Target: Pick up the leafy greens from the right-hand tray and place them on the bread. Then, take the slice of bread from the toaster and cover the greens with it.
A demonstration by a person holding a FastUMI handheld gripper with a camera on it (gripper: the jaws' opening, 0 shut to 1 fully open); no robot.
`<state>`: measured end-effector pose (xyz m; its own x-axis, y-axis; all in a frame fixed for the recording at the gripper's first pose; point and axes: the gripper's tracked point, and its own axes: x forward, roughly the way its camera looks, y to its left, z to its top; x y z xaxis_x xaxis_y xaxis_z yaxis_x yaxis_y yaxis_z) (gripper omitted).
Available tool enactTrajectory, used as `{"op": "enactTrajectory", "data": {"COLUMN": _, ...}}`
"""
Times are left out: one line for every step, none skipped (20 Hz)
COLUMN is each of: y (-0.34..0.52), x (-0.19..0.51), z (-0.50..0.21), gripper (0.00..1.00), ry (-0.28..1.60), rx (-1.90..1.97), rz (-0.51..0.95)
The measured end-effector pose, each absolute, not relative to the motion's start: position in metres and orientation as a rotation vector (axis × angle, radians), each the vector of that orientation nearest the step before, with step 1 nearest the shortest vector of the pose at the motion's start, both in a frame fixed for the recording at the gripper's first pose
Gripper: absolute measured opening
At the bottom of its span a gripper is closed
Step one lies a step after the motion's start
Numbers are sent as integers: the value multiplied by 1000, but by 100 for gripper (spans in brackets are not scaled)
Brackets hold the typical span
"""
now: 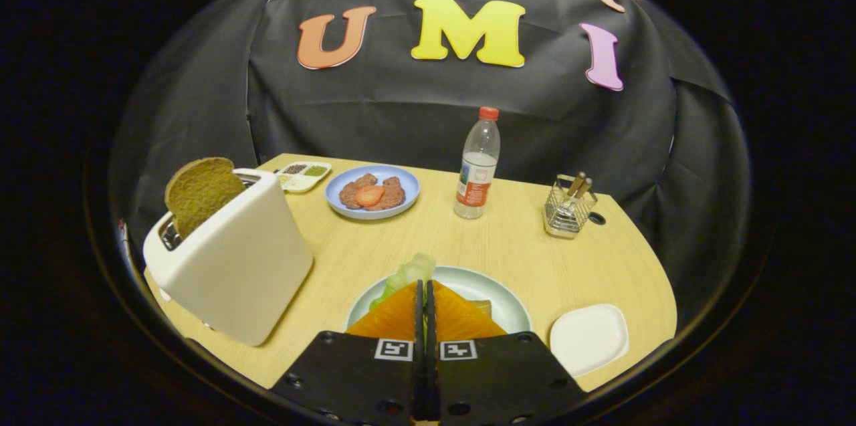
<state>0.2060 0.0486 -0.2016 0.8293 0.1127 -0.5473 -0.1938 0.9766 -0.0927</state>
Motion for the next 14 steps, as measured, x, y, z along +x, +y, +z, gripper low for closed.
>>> {"op": "enactTrajectory", "data": {"y": 47, "x": 211, "z": -209, "gripper": 0, "ry": 584, "rx": -143, "rz": 165}}
{"op": "enactTrajectory", "data": {"y": 45, "x": 215, "z": -215, "gripper": 0, "ry": 597, "rx": -136, "rz": 167}}
{"op": "enactTrajectory", "data": {"y": 41, "x": 219, "z": -220, "gripper": 0, "ry": 610, "rx": -127, "rz": 164}}
{"op": "enactTrajectory", "data": {"y": 38, "x": 223, "z": -225, "gripper": 0, "ry": 623, "rx": -115, "rz": 161}}
{"op": "enactTrajectory", "data": {"y": 36, "x": 227, "z": -230, "gripper": 1, "ry": 629, "rx": -99, "rz": 156}}
{"op": "enactTrajectory", "data": {"y": 31, "x": 228, "z": -234, "gripper": 1, "ry": 640, "rx": -100, "rz": 143}}
{"op": "enactTrajectory", "data": {"y": 27, "x": 229, "z": -236, "gripper": 2, "ry": 641, "rx": -105, "rz": 129}}
{"op": "enactTrajectory", "data": {"y": 26, "x": 231, "z": -236, "gripper": 6, "ry": 638, "rx": -102, "rz": 128}}
{"op": "enactTrajectory", "data": {"y": 24, "x": 230, "z": -235, "gripper": 23, "ry": 633, "rx": -96, "rz": 120}}
{"op": "enactTrajectory", "data": {"y": 25, "x": 229, "z": -233, "gripper": 34, "ry": 627, "rx": -84, "rz": 132}}
{"op": "enactTrajectory", "data": {"y": 24, "x": 228, "z": -230, "gripper": 45, "ry": 617, "rx": -76, "rz": 130}}
{"op": "enactTrajectory", "data": {"y": 22, "x": 226, "z": -227, "gripper": 54, "ry": 605, "rx": -68, "rz": 117}}
{"op": "enactTrajectory", "data": {"y": 19, "x": 222, "z": -224, "gripper": 58, "ry": 598, "rx": -64, "rz": 100}}
{"op": "enactTrajectory", "data": {"y": 16, "x": 218, "z": -219, "gripper": 58, "ry": 586, "rx": -64, "rz": 80}}
